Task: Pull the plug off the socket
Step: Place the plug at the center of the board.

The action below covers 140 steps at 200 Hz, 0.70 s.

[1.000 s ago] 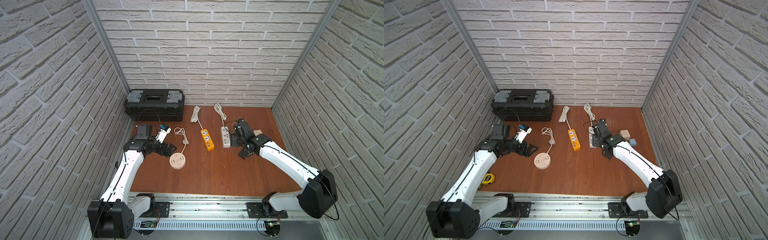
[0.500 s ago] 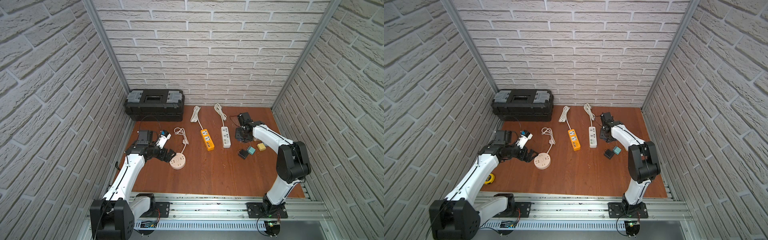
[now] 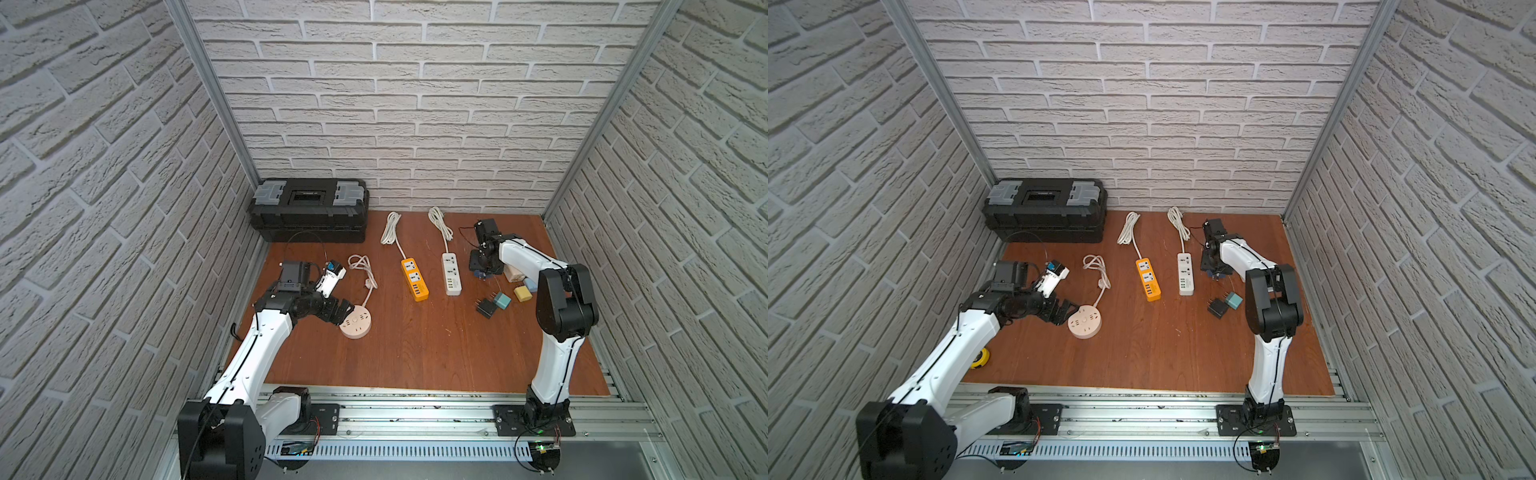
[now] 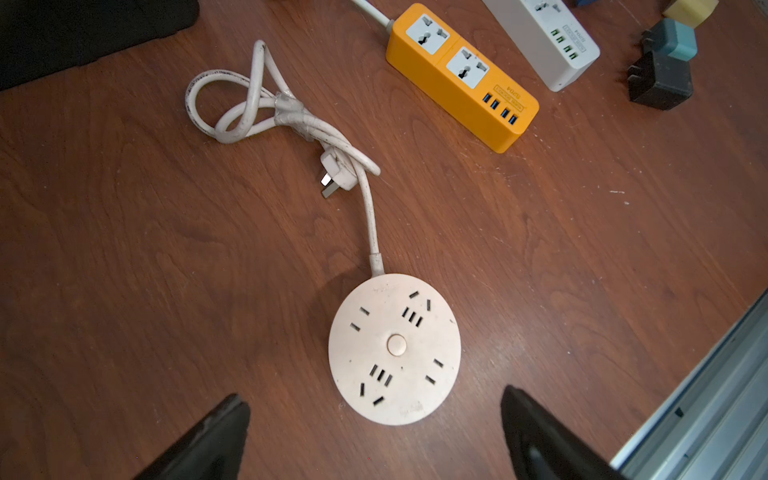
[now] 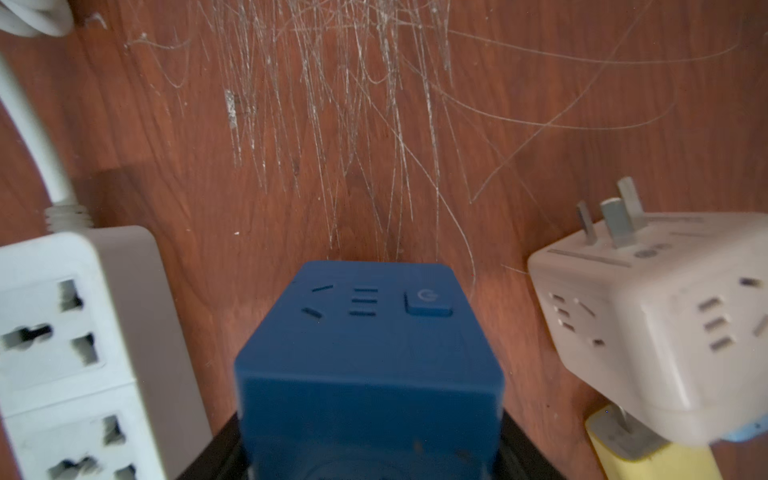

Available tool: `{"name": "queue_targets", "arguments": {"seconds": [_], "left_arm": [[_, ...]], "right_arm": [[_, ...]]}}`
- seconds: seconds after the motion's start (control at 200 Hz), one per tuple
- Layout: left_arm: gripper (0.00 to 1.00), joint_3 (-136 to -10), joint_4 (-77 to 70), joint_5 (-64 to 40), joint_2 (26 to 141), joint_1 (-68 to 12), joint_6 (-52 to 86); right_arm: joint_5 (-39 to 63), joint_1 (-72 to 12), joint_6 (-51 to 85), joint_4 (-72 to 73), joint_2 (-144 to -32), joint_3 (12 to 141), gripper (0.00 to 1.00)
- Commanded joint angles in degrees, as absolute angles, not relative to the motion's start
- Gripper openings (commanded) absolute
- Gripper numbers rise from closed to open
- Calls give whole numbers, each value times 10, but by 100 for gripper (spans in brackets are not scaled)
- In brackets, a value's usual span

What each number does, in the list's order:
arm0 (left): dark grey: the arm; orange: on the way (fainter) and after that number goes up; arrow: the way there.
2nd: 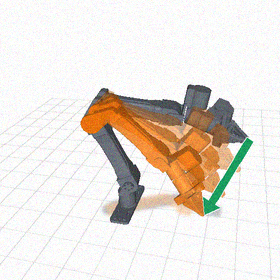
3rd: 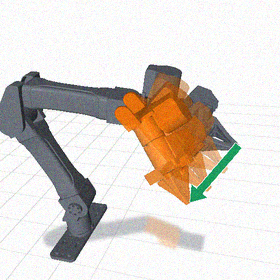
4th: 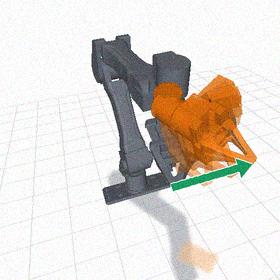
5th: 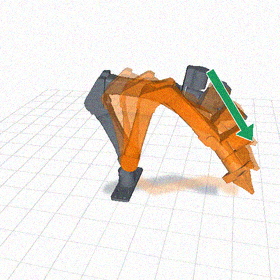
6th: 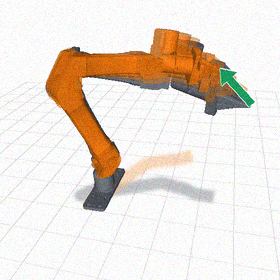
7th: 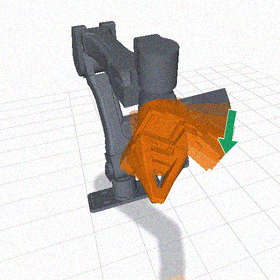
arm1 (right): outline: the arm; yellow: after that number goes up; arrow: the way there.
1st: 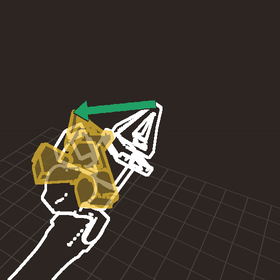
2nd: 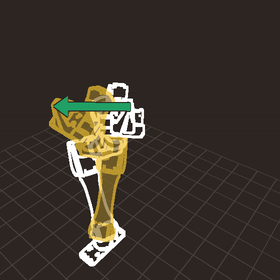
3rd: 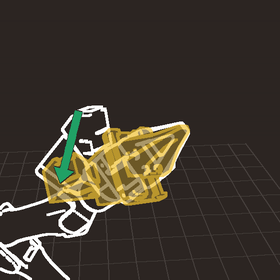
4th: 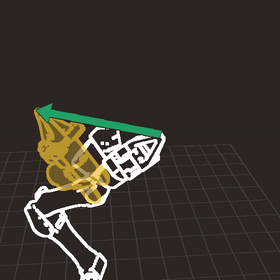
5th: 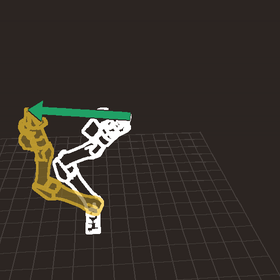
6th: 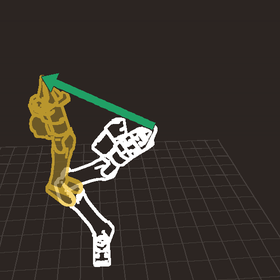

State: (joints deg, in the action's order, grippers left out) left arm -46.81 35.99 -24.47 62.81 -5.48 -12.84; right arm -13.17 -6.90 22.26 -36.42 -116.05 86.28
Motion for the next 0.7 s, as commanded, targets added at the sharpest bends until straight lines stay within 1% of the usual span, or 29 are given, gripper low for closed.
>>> {"name": "queue_targets", "arguments": {"seconds": [0.0,0.06,0.095,0.23,0.29,0.335,0.435,0.555,0.695], "left_arm": [[98,-463,347,-237,633,-61,-134],[98,-462,346,-235,634,-62,-133],[98,-463,345,-234,633,-61,-133],[98,-462,344,-232,634,-62,-131],[98,-463,344,-232,635,-62,-132],[98,-463,344,-231,635,-62,-131],[98,-464,345,-231,637,-62,-130],[98,-467,346,-233,641,-61,-130],[98,-469,347,-230,644,-62,-128]], "right_arm": [[-140,-65,217,-359,-1178,884,7],[-141,-66,219,-356,-1177,878,12],[-138,-66,220,-351,-1173,871,18],[-133,-66,222,-341,-1151,850,53],[-133,-67,222,-342,-1140,845,63],[-133,-68,222,-342,-1137,841,67],[-133,-70,222,-340,-1093,827,75],[-132,-73,223,-340,-1056,808,83],[-133,-78,223,-341,-1008,780,86]]}}
